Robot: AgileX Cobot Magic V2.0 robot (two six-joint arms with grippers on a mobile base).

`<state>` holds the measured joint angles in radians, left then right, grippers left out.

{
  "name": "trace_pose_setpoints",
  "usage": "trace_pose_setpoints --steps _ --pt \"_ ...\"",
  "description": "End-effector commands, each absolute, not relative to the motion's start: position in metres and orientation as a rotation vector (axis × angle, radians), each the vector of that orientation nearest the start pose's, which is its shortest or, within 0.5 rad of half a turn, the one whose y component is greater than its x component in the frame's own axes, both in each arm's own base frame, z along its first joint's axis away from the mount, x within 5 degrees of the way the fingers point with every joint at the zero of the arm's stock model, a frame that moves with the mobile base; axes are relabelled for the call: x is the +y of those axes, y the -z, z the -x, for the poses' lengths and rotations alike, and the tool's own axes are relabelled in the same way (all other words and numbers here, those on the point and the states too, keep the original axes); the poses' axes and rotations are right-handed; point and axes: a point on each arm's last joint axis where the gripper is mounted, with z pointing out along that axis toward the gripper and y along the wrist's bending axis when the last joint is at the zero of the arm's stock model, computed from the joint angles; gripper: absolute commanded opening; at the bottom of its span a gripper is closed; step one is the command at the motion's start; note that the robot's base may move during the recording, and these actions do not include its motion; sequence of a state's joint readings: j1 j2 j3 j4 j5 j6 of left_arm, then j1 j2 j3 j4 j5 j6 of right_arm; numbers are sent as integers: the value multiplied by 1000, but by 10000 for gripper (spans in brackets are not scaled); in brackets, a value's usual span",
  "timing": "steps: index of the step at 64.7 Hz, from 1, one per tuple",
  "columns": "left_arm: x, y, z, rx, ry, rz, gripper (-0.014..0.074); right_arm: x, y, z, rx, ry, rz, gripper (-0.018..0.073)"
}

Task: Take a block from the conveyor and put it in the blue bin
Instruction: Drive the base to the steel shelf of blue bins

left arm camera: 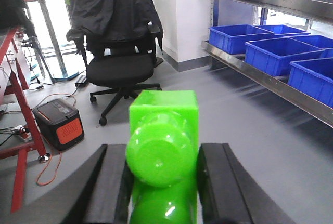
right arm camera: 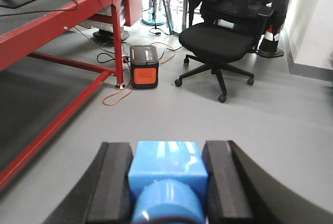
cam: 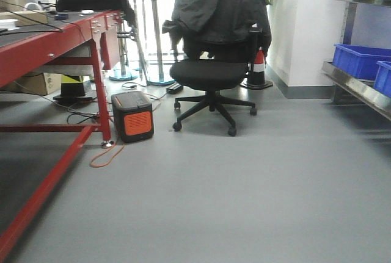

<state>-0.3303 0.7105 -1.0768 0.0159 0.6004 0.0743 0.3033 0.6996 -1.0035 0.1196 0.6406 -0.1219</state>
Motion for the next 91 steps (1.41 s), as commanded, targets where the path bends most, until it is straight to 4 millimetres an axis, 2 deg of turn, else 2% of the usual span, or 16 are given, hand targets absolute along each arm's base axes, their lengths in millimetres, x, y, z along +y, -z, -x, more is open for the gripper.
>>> trace_pose_setpoints --steps 1,91 --pt "-37 -455 -109 1664 186 -344 -111 42 -429 -113 1771 -255 346 -150" --pt "-37 -455 -109 1664 186 -344 -111 42 -429 -113 1771 -255 346 -150"
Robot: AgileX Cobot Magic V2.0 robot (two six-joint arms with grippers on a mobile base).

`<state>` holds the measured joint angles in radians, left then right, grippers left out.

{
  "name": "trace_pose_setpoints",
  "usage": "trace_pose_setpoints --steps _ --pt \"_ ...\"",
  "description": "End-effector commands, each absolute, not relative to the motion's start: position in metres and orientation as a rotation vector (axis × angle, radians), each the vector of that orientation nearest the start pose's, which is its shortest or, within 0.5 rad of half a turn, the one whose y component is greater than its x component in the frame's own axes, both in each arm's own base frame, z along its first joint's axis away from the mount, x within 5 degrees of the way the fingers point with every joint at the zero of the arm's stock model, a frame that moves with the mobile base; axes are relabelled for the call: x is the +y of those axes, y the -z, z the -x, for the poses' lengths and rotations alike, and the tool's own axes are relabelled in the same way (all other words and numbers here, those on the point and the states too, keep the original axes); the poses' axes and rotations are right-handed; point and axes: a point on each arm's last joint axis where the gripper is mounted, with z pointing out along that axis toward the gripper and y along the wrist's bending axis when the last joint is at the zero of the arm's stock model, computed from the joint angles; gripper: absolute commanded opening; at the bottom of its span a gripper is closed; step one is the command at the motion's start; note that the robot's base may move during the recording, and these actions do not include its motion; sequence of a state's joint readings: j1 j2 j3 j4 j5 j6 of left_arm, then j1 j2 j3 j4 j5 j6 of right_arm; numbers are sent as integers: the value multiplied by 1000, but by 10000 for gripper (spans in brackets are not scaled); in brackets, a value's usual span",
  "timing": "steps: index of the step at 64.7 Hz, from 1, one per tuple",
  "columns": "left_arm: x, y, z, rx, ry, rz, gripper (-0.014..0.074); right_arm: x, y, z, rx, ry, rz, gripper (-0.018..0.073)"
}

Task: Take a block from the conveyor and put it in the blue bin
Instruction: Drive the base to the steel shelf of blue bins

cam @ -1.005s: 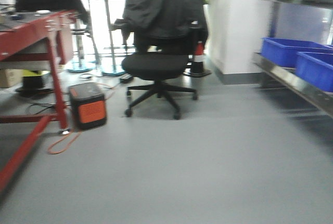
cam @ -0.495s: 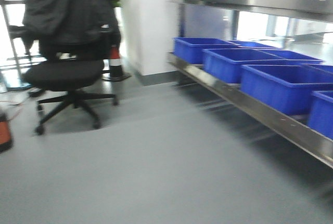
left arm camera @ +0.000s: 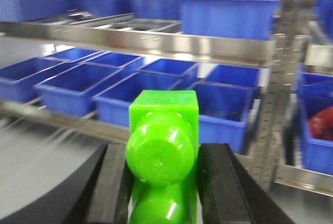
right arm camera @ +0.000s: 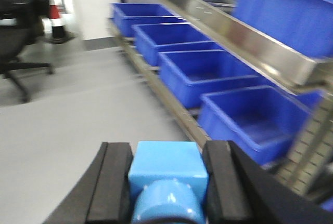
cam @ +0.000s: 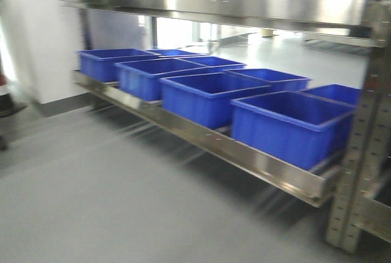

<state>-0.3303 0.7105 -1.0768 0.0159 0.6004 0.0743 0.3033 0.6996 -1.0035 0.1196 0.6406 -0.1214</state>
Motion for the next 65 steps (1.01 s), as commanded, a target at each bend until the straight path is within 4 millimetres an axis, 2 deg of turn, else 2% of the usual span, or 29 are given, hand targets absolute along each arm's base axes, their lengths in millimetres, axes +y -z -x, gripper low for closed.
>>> trace_pose_setpoints --steps 1,65 --pt "-37 -455 -109 1664 186 -344 -111 42 -429 -113 1771 -255 346 -150" --pt "-37 -455 -109 1664 186 -344 -111 42 -429 -113 1771 -255 346 -150"
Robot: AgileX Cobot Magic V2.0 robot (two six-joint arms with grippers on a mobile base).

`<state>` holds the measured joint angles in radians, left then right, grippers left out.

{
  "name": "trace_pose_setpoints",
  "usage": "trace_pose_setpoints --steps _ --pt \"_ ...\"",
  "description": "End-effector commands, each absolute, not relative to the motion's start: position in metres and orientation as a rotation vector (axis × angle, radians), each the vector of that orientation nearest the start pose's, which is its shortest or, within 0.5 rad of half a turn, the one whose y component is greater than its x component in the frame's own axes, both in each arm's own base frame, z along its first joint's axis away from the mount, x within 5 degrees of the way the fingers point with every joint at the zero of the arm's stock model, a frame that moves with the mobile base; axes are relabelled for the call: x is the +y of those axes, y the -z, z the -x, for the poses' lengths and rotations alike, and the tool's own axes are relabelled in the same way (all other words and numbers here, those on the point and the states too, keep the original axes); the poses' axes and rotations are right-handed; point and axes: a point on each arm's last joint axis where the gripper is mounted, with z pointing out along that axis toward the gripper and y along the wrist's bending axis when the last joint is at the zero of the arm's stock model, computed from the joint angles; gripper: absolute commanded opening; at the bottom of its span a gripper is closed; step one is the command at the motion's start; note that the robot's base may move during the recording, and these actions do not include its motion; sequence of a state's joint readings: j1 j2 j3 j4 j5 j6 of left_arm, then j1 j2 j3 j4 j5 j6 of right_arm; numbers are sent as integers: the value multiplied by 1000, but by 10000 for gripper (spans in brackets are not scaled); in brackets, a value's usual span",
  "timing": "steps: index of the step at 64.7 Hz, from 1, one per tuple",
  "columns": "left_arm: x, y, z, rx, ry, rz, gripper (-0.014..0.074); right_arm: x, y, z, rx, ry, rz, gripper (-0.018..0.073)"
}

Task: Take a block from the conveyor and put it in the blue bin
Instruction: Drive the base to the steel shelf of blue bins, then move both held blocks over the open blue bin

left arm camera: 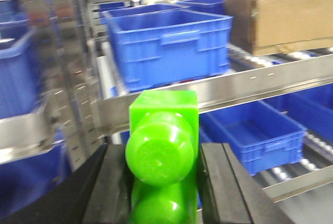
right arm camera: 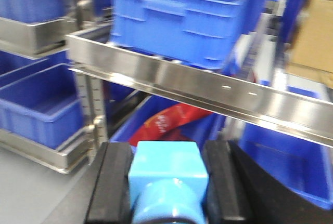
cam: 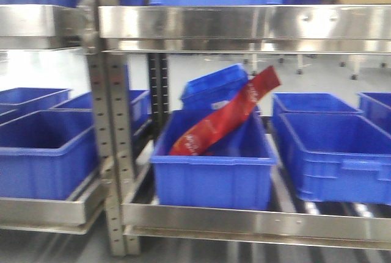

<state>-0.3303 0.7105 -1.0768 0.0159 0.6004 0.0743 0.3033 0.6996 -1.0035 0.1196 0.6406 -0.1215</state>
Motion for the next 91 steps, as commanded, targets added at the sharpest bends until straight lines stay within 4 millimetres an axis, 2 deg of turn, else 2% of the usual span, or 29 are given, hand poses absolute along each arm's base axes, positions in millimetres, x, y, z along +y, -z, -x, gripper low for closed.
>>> trace_pose_setpoints --steps 1,91 --pt "-37 -455 -109 1664 186 -344 -111 42 -429 -113 1771 -255 346 -150" --pt "-37 -455 -109 1664 186 -344 -111 42 -429 -113 1771 -255 346 -150"
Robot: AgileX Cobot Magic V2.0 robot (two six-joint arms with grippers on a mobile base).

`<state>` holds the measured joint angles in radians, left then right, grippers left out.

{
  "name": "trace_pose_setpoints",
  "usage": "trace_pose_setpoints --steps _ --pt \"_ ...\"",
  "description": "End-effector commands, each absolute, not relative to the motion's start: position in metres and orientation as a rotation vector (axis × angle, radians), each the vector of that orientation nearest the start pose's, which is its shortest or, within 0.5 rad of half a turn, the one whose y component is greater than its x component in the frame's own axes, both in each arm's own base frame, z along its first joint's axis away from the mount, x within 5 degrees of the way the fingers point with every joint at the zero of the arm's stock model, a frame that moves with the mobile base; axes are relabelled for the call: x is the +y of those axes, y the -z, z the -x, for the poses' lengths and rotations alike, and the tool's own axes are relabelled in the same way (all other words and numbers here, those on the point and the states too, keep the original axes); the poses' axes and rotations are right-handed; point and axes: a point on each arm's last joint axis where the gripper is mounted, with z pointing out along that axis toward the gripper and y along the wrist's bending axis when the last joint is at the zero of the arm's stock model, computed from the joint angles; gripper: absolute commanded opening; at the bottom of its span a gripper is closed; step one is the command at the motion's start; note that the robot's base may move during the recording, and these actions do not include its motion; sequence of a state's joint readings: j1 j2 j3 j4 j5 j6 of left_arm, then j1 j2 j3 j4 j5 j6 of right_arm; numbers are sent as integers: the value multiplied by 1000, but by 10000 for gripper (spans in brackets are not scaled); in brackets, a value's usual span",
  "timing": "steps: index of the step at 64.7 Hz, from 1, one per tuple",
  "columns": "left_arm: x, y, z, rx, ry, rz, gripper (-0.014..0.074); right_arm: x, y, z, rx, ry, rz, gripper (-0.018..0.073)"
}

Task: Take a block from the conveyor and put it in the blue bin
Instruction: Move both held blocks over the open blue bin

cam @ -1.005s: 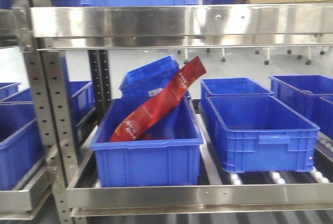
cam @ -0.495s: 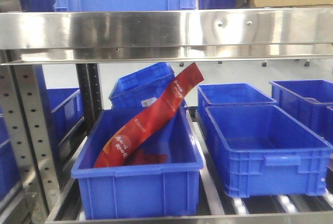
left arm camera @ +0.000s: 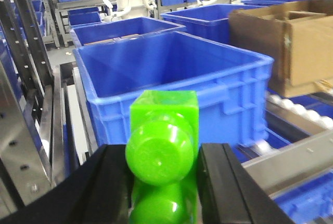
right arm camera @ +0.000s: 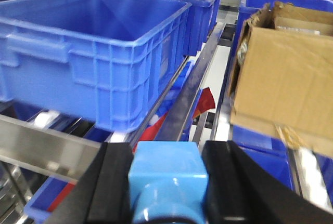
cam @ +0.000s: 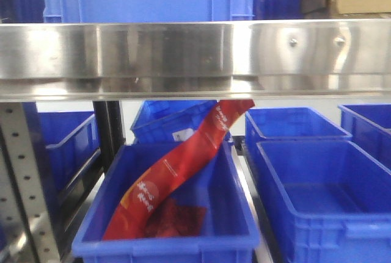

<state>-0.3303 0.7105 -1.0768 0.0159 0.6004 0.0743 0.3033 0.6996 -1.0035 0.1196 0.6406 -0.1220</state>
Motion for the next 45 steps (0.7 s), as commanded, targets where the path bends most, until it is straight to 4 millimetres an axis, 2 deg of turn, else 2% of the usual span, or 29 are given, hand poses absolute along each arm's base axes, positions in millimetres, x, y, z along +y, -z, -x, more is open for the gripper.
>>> trace_pose_setpoints --steps 1,45 --pt "-37 -455 -109 1664 186 -344 -111 42 -429 -113 1771 -255 346 -150" --pt "-37 -455 -109 1664 186 -344 -111 42 -429 -113 1771 -255 346 -150"
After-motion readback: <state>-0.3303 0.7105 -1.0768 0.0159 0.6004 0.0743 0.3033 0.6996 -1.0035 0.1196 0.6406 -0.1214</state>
